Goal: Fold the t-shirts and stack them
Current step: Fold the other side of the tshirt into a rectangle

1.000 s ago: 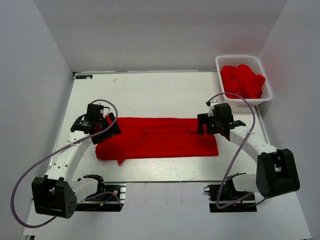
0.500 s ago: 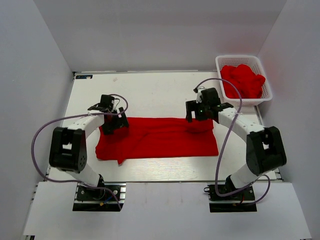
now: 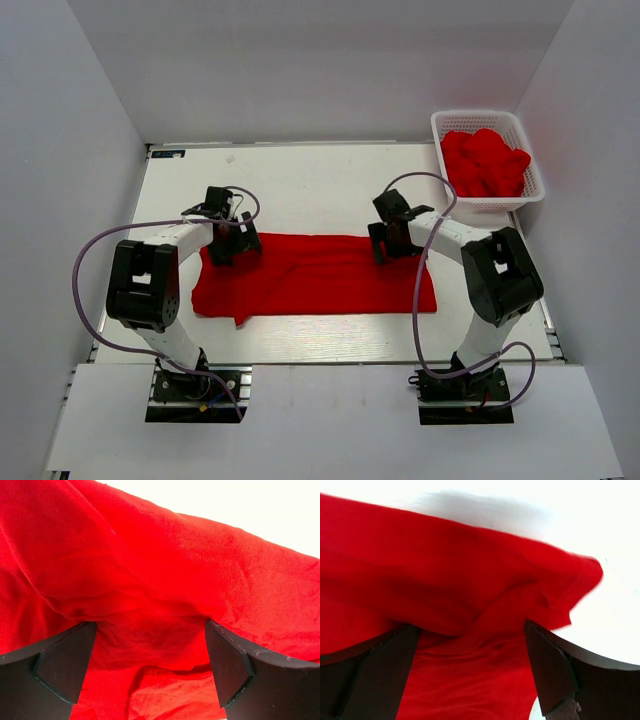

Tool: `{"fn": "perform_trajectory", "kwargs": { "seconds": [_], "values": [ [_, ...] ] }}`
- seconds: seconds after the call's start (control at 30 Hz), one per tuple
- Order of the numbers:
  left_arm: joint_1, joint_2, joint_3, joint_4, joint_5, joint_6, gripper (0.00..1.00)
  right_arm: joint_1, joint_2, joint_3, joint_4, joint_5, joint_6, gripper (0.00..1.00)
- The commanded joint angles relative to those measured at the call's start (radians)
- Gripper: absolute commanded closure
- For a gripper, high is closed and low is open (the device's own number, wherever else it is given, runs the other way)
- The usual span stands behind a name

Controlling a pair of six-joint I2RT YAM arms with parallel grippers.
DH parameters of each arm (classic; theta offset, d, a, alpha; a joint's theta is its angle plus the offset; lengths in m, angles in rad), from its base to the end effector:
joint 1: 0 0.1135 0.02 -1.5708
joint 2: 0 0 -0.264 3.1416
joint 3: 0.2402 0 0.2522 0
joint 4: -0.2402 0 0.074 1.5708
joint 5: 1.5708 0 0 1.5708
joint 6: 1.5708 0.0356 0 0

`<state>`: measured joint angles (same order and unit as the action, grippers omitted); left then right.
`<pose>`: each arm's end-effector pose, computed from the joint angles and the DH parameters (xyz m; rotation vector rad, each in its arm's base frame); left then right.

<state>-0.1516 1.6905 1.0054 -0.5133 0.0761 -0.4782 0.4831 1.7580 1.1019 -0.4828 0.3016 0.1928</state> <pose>0.3149 -0.0509 0.1651 -0.4352 2.7649 -0.2646 0.3105 0.1509 0.1729 -0.2938 2.6163 -0.1858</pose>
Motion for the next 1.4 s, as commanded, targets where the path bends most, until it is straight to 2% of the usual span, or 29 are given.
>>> {"fn": "perform_trajectory", "kwargs": {
  "seconds": [0.0,0.2,0.47,0.83,1.03,1.17,1.33,1.37],
  "values": [
    [0.004,0.018,-0.030,-0.017,-0.056,-0.010,0.00,0.012,-0.005,0.024,-0.076,0.169,0.107,0.10],
    [0.004,0.038,-0.011,-0.067,-0.156,-0.030,0.00,-0.003,-0.040,-0.034,-0.146,0.293,0.236,0.10],
    [0.035,0.047,-0.002,-0.077,-0.167,-0.039,0.00,-0.046,-0.110,-0.106,-0.238,0.393,0.399,0.10],
    [0.073,0.047,0.007,-0.077,-0.167,-0.039,0.00,-0.156,-0.253,-0.200,-0.243,0.354,0.442,0.10],
    [0.083,0.047,0.042,-0.077,-0.145,-0.039,0.00,-0.196,-0.348,-0.238,-0.246,0.231,0.439,0.10],
    [0.083,0.058,0.110,-0.086,-0.105,-0.005,0.00,-0.205,-0.436,-0.208,-0.223,0.124,0.353,0.10],
    [0.083,0.078,0.218,-0.096,-0.076,0.006,0.00,-0.201,-0.515,-0.195,-0.059,-0.214,0.109,0.10],
    [0.083,0.078,0.237,-0.105,-0.067,0.015,0.00,-0.199,-0.516,-0.197,-0.007,-0.349,0.088,0.10]
  ]
}}
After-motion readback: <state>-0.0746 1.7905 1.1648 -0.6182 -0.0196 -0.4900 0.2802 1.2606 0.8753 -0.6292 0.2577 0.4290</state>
